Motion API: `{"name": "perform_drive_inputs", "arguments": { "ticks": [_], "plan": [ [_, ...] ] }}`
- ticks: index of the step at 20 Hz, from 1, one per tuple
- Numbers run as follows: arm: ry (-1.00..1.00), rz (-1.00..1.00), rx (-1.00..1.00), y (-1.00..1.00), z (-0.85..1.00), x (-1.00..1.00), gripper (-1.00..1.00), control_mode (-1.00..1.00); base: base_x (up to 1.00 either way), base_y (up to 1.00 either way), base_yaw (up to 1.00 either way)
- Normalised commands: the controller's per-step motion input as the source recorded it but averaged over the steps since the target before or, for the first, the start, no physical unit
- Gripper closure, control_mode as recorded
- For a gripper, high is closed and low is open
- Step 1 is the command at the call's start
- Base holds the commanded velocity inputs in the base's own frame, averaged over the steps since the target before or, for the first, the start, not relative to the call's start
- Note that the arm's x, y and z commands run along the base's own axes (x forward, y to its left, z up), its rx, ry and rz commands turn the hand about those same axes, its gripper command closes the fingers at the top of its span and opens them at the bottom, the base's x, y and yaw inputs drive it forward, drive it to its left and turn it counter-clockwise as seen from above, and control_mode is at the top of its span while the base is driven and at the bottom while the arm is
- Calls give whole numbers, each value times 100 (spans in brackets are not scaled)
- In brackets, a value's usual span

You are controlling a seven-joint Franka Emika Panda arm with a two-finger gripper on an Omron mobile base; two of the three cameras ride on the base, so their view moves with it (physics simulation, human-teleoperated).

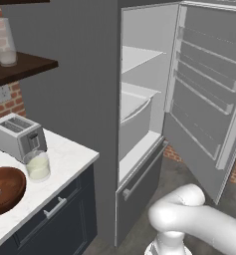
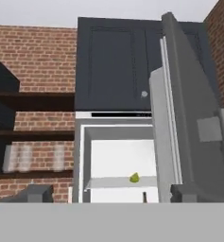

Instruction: Grab a lemon wedge from the fridge and one ice cube from the ice bowl, and put them in the glass of lemonade.

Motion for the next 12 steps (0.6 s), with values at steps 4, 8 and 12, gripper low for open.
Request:
{"name": "perform_drive_inputs", "arguments": {
  "ticks": [4, 8, 12],
  "plan": [
    [7, -20, -23, 79, 43, -54, -100, -100, 0, 0, 0],
    [13, -26, -28, 97, 30, -30, -100, -100, 0, 0, 0],
    [24, -26, -35, 100, 17, -2, -100, -100, 0, 0, 0]
  ]
}}
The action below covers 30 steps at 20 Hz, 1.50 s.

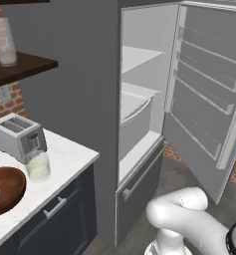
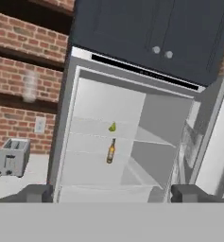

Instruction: Grab a lemon wedge from the fridge and one ice cube from the ice bowl, and put them in the glass of lemonade.

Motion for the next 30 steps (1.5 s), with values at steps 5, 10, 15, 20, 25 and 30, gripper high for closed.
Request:
{"name": "perform_drive_inputs", "arguments": {
  "ticks": [5, 10, 15, 20, 25, 30],
  "plan": [
    [31, -28, -35, 100, 0, 34, -100, -100, 0, 0, 0],
    [29, -35, -29, 98, 0, 74, -100, -100, 0, 0, 0],
    [36, -44, -35, 66, 0, 98, -100, -100, 0, 0, 0],
    [34, -41, -35, 14, -7, 100, -100, -100, 0, 0, 0],
    [33, -37, -28, -7, -26, 100, -100, -100, 0, 0, 0],
    [26, -33, -15, -51, -52, 90, -100, -100, 0, 0, 0]
  ]
}}
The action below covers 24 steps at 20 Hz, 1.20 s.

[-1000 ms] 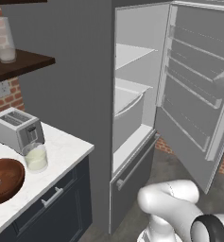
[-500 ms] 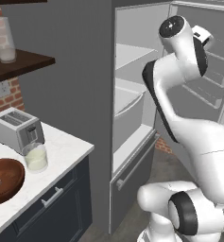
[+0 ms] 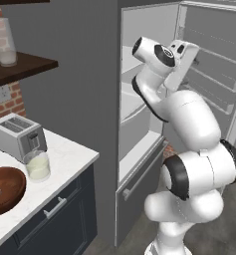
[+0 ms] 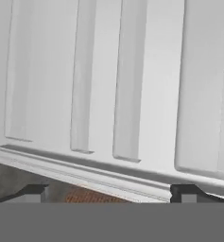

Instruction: Grab a lemon wedge from the fridge and one ice cube from the ice bowl, and put them in the glass of lemonade.

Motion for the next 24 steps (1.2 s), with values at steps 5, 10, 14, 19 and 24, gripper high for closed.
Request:
{"name": "perform_drive_inputs", "arguments": {
  "ticks": [5, 10, 14, 19, 24],
  "plan": [
    [15, -21, -1, -68, -24, 34, -100, -100, 0, 0, 0],
    [1, -5, 0, -59, 0, 7, -100, -100, 0, 0, 0],
    [1, -3, 0, -70, 0, 29, -100, -100, 0, 0, 0],
    [0, -3, 0, -78, -10, 32, -100, -100, 0, 0, 0],
    [0, -1, 0, -95, -8, 34, -100, -100, 0, 0, 0]
  ]
}}
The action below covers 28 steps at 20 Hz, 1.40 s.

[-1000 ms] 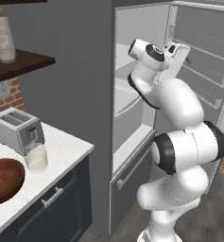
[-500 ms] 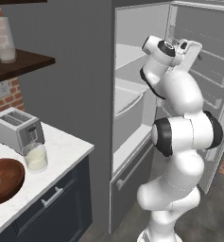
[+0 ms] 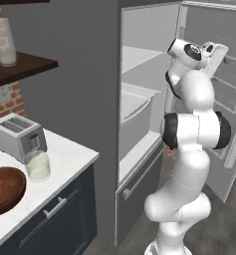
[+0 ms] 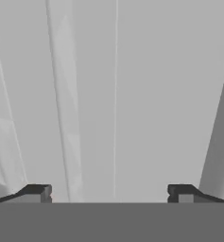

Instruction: Grab a lemon wedge from the fridge and one ice cube from the ice bowl, and put them in the glass of lemonade.

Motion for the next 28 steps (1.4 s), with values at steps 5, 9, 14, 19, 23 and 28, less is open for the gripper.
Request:
{"name": "perform_drive_inputs", "arguments": {
  "ticks": [5, 9, 14, 19, 23, 28],
  "plan": [
    [0, 0, 0, -100, 0, 28, -100, -100, 0, 0, 0],
    [0, 0, 0, -99, 0, 33, -100, -100, 0, 0, 0],
    [0, 0, 0, -37, 23, 4, -100, -100, 0, 0, 0],
    [0, 0, -3, -27, 26, 13, -100, -100, 0, 0, 0],
    [-2, 0, 0, 6, 32, -55, -100, -100, 0, 0, 0],
    [-6, 0, 0, 42, 15, -100, -100, -100, 0, 0, 0]
  ]
}}
